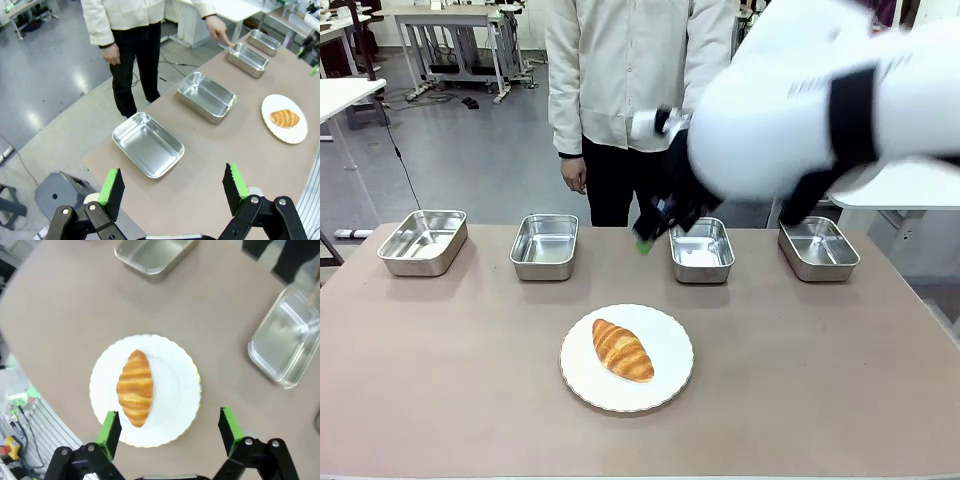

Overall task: Place the bread in the container.
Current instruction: Place the Butter Roll into the Airtight Container indicated by the human.

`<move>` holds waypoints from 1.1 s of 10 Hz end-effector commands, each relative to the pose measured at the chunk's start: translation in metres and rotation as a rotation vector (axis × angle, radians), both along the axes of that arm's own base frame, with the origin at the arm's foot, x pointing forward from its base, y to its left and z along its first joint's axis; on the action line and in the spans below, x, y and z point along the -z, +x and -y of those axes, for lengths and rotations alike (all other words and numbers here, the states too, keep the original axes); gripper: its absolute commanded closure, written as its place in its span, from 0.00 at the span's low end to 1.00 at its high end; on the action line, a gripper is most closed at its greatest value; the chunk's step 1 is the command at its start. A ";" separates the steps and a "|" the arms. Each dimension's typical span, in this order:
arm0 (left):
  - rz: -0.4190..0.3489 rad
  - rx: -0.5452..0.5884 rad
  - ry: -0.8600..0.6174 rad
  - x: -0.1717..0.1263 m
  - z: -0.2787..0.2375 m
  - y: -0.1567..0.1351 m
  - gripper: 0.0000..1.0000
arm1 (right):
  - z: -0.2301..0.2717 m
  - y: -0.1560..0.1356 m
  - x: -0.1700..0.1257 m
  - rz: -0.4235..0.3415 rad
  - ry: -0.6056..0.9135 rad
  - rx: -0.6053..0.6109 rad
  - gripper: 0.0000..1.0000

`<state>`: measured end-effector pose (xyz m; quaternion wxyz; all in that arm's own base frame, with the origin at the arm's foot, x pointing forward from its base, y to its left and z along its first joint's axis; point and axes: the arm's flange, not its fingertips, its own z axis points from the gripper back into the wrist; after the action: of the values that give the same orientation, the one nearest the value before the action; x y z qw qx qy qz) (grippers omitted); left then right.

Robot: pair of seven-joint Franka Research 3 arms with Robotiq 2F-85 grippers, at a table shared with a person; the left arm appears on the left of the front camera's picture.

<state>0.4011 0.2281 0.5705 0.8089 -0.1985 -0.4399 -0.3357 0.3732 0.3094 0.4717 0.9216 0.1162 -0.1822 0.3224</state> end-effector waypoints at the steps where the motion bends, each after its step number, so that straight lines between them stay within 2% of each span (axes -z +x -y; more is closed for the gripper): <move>1: 0.012 0.011 -0.006 -0.001 -0.001 -0.002 0.00 | -0.012 -0.001 0.031 -0.122 -0.049 0.009 0.00; 2: 0.012 0.011 -0.006 -0.001 -0.001 -0.002 0.00 | 0.005 -0.002 0.013 -0.181 0.002 -0.093 0.00; 3: 0.012 0.011 -0.006 -0.001 -0.001 -0.002 0.00 | -0.011 -0.006 0.032 -0.060 -0.033 0.004 0.00; 6: 0.012 0.011 -0.006 -0.001 -0.001 -0.002 0.00 | -0.011 -0.006 0.032 -0.060 -0.033 0.004 0.00; 7: 0.012 0.011 -0.006 -0.001 -0.001 -0.002 0.00 | -0.010 -0.005 0.035 -0.094 -0.033 -0.014 0.00; 8: 0.012 0.011 -0.006 -0.001 -0.001 -0.002 0.00 | -0.027 -0.013 0.041 -0.111 -0.083 0.018 0.00; 11: 0.012 0.011 -0.006 -0.001 -0.001 -0.002 0.00 | -0.082 -0.012 0.070 -0.141 -0.143 0.033 0.00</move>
<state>0.4009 0.2283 0.5707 0.8089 -0.1985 -0.4400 -0.3357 0.3588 0.3622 0.4066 0.9353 0.0962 -0.0980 0.3261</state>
